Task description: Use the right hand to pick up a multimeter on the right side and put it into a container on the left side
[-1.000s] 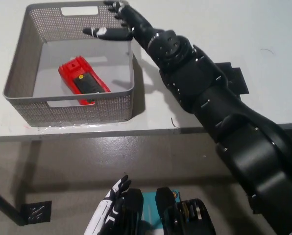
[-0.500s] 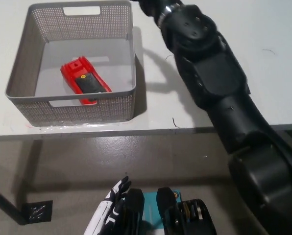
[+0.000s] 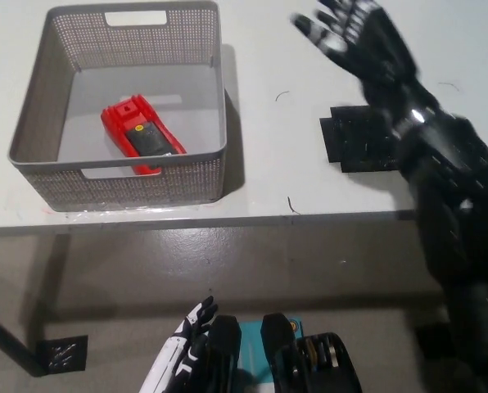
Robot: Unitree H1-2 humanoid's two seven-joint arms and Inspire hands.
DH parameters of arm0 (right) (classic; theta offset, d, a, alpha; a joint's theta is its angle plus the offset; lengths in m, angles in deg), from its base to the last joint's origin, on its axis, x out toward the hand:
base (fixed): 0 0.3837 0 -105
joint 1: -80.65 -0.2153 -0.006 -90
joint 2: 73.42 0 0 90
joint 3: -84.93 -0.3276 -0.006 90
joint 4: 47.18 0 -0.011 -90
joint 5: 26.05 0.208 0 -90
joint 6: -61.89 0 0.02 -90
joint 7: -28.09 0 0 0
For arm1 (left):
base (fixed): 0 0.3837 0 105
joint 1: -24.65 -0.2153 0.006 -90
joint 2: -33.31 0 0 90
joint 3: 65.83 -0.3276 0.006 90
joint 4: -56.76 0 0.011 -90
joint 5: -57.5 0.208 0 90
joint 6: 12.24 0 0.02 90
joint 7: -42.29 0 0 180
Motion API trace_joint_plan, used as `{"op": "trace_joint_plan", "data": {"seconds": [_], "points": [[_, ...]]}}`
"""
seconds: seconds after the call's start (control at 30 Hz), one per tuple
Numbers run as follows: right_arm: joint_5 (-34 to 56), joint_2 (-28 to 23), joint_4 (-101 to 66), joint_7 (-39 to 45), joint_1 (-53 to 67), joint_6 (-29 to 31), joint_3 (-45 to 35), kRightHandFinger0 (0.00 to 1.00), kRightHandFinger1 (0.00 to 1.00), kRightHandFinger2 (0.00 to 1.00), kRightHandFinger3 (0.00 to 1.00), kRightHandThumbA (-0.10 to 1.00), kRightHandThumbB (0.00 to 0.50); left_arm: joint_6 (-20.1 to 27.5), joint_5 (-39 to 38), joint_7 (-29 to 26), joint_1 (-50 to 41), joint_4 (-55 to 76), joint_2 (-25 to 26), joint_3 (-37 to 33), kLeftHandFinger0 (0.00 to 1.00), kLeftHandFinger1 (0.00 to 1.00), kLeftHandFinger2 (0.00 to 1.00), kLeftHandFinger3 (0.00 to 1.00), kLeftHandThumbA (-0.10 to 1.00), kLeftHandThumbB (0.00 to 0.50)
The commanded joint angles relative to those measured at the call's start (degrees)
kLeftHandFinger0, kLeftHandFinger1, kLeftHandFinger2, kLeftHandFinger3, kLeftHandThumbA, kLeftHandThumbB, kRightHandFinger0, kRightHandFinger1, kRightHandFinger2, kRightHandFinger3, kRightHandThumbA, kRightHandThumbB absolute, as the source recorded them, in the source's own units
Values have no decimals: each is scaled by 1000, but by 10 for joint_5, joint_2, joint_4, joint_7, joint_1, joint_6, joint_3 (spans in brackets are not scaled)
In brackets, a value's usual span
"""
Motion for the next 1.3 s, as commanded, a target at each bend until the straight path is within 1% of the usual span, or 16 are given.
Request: {"op": "trace_joint_plan", "data": {"seconds": [0.0, 0.17, 0.2, 0.23, 0.43, 0.63, 0.7, 0.8, 0.83, 0.9, 0.93, 0.97, 1.03, 1.1, 1.13, 1.27], "points": [[258, -100, -429, 53, 124, -71, -79, 1000, 1000, 1000, 1000, 1000, 478, -1, 11, -8, -8, 15, 3, 3, 1000, 1000, 1000, 1000, 1000, 413], [275, -106, -495, 42, 209, -52, -62, 1000, 1000, 1000, 1000, 1000, 479, 4, 2, -8, -14, 5, 0, 4, 1000, 1000, 1000, 1000, 1000, 415], [269, -107, -502, 41, 219, -49, -59, 1000, 1000, 1000, 1000, 1000, 489, 5, 0, -7, -14, 3, -1, 5, 1000, 1000, 1000, 1000, 1000, 414], [262, -105, -512, 38, 236, -45, -53, 1000, 1000, 1000, 1000, 1000, 500, 4, 2, -9, -13, 0, 0, 6, 1000, 1000, 1000, 1000, 1000, 421], [244, -86, -523, 52, 306, -14, -18, 1000, 1000, 1000, 1000, 1000, 500, 2, -2, -10, -10, -2, 0, 10, 1000, 1000, 1000, 1000, 1000, 443], [226, -66, -488, 82, 374, 13, 6, 1000, 1000, 1000, 1000, 1000, 500, 18, -7, -13, -2, -15, -1, 14, 1000, 1000, 1000, 1000, 1000, 427], [215, -65, -466, 96, 394, 25, 13, 1000, 1000, 1000, 1000, 1000, 496, 18, -12, -14, 0, -18, -4, 17, 1000, 1000, 1000, 1000, 1000, 439], [207, -68, -440, 109, 409, 40, 19, 1000, 1000, 1000, 1000, 1000, 472, 22, -16, -16, 8, -25, -9, 19, 1000, 1000, 1000, 1000, 1000, 437], [210, -61, -422, 117, 427, 52, 20, 1000, 1000, 1000, 1000, 1000, 452, 22, -17, -15, 4, -22, -8, 20, 1000, 1000, 1000, 1000, 1000, 432], [209, -53, -395, 126, 446, 73, 19, 1000, 1000, 1000, 1000, 1000, 446, 28, -20, -16, 2, -24, -9, 22, 1000, 1000, 1000, 1000, 1000, 425], [202, -51, -374, 134, 458, 92, 17, 1000, 1000, 1000, 1000, 1000, 430, 25, -19, -16, 2, -22, -9, 23, 1000, 1000, 1000, 1000, 1000, 435], [197, -50, -365, 138, 465, 101, 16, 1000, 1000, 1000, 1000, 1000, 428, 23, -16, -17, -1, -21, -9, 24, 1000, 1000, 1000, 1000, 1000, 437], [199, -49, -347, 133, 472, 96, 11, 1000, 1000, 1000, 1000, 1000, 458, 22, -17, -18, 4, -23, -12, 26, 1000, 1000, 1000, 1000, 1000, 442], [198, -52, -315, 147, 474, 109, 10, 1000, 1000, 1000, 1000, 1000, 439, 24, -20, -20, 14, -29, -14, 30, 1000, 1000, 1000, 1000, 1000, 433], [198, -51, -306, 150, 480, 113, 10, 1000, 1000, 1000, 1000, 1000, 441, 27, -17, -21, 12, -29, -13, 31, 1000, 1000, 1000, 1000, 1000, 416], [193, -51, -271, 155, 488, 117, 10, 1000, 1000, 1000, 1000, 1000, 451, 31, -21, -22, 17, -35, -16, 37, 1000, 1000, 1000, 1000, 1000, 407]]}}
